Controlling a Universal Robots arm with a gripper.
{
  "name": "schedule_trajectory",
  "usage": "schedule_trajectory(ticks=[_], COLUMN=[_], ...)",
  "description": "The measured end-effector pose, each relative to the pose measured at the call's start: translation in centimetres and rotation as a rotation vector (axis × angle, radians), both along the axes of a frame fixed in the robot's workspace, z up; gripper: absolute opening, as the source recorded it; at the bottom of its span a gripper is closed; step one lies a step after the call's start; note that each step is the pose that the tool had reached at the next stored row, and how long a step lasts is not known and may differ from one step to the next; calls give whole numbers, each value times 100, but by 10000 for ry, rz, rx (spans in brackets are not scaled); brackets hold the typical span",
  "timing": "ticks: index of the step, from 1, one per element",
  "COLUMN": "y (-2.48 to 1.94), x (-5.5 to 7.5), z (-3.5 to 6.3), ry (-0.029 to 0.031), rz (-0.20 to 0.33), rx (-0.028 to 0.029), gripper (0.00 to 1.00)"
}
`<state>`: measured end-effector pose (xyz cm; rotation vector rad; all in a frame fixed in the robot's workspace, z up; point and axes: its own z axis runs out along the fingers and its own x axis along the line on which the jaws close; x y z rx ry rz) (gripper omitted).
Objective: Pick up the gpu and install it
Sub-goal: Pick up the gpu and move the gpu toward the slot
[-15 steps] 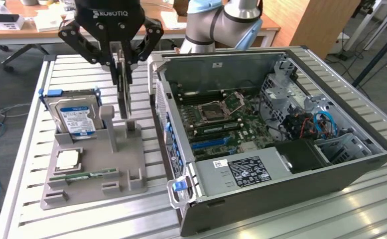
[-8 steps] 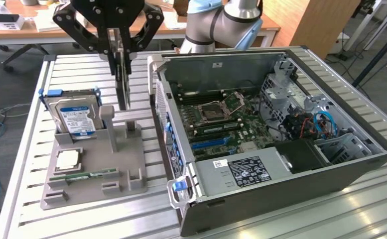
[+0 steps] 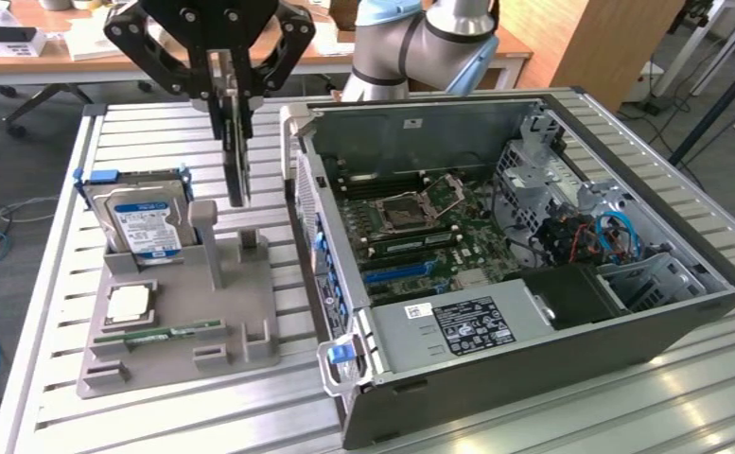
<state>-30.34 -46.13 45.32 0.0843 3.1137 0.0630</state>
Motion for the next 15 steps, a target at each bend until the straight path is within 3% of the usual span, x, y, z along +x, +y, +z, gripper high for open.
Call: schedule_trajectory(ticks=[15], y=[0], x=[505], z=[0], ry=[-1], rz=[-1], rx=[5], gripper=[26])
